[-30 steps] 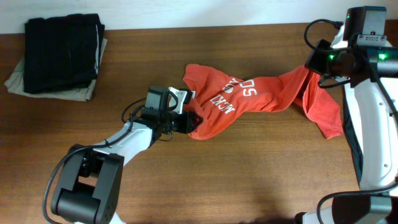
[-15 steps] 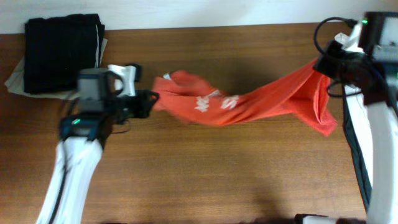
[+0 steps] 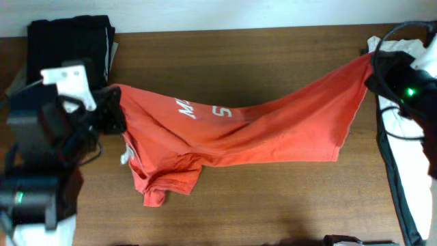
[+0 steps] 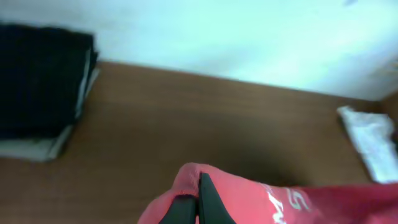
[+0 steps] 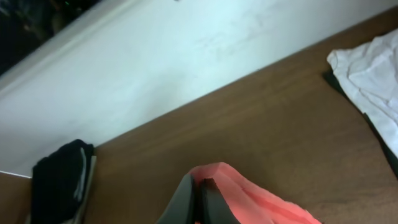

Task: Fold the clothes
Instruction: 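Lift the T-shirt with both grippers and stretch it apart, then lay the T-shirt flat, holding its top corners with both grippers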

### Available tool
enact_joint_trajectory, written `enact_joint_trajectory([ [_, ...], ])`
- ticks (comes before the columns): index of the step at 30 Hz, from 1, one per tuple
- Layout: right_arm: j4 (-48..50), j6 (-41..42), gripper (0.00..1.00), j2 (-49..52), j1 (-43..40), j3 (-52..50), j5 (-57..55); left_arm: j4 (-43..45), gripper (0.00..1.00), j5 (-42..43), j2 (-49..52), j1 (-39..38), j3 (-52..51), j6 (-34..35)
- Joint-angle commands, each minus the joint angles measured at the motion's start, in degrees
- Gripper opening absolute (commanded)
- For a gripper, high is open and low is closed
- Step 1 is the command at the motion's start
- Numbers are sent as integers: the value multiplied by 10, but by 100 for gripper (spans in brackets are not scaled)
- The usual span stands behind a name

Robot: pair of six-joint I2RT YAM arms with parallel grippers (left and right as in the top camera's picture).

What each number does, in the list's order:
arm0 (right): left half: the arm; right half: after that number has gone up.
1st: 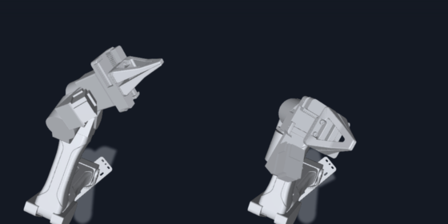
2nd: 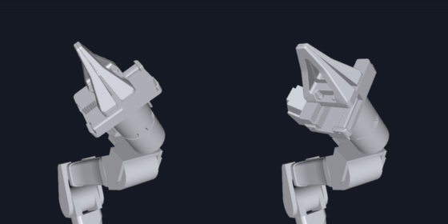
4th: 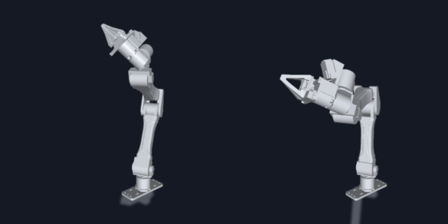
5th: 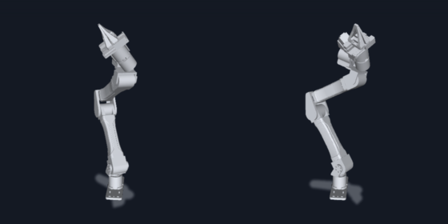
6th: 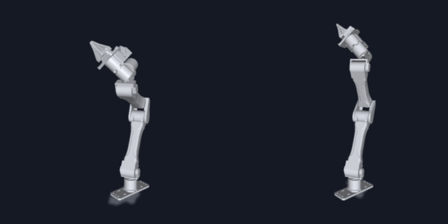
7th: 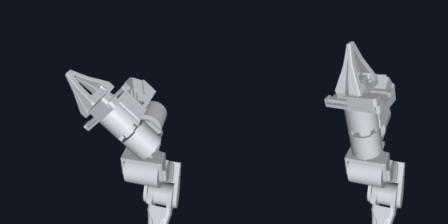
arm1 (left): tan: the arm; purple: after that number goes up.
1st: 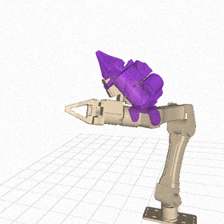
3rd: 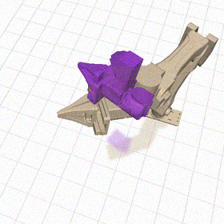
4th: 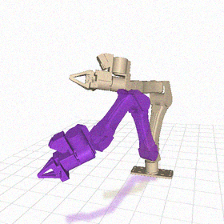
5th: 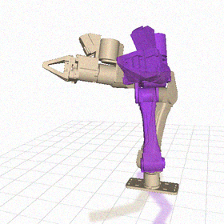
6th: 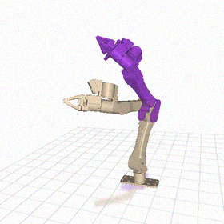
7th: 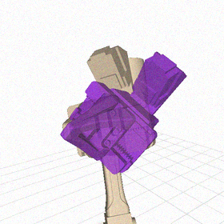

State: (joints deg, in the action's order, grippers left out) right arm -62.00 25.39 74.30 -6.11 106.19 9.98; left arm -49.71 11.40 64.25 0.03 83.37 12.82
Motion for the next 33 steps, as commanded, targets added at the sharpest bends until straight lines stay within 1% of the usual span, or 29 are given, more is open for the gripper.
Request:
enact_joint_trajectory([
  [1, 12, 6, 4, 92, 5, 4, -37, 19, 0, -59, 138, 3, 0, -9],
  [3, 31, 6, 4, 162, 5, 4, -45, 62, 1, -69, 228, 3, 0, -9],
  [6, 85, 6, 4, 253, 5, 4, -47, 180, 1, -70, 361, 3, 0, -20],
  [7, 109, 4, 9, 287, 5, 4, -46, 218, 9, -70, 399, 3, 0, -21],
  [8, 117, 4, 42, 308, 5, 4, -46, 245, 36, -69, 431, 3, 0, -22],
  [9, 119, 0, 86, 329, 5, 4, -44, 258, 66, -67, 456, 3, 1, -22],
  [10, 111, -17, 99, 344, 5, 4, -42, 261, 92, -67, 475, 4, 1, -22],
  [11, 98, -30, 99, 351, 5, 4, -42, 251, 99, -67, 483, 5, 1, -26],
  [14, 73, -39, 99, 342, 4, 9, -42, 201, 99, -61, 469, 6, 9, -26],
  [17, 32, -39, 99, 322, 5, 20, -42, 80, 99, -23, 441, 6, 31, -27],
  [19, 2, -39, 99, 318, 5, 19, -31, -4, 99, -17, 438, 5, 30, -26],
  [21, -26, -39, 99, 319, 5, 18, -16, -51, 99, -30, 444, 3, 21, -35],
  [22, -39, -39, 99, 319, 5, 18, -16, -54, 99, -49, 445, 3, 13, -35],
  [24, -59, -39, 99, 319, 5, 17, -16, -32, 98, -65, 447, 8, 2, -44],
  [26, -76, -39, 99, 319, 5, 17, -16, 2, 98, -65, 449, 14, 2, -83],
  [28, -95, -40, 99, 319, 5, 17, -16, 24, 97, -61, 450, 18, 2, -92],
  [29, -103, -40, 99, 319, 5, 17, -16, 27, 96, -52, 454, 19, 2, -111],
  [30, -108, -40, 99, 319, 5, 17, -16, 25, 96, -49, 459, 19, 2, -116],
  [31, -109, -40, 98, 319, 5, 16, -16, 23, 93, -47, 465, 19, 2, -116],
  [33, -106, -40, 99, 319, 5, 11, -17, 24, 93, -39, 479, 19, 2, -131],
])
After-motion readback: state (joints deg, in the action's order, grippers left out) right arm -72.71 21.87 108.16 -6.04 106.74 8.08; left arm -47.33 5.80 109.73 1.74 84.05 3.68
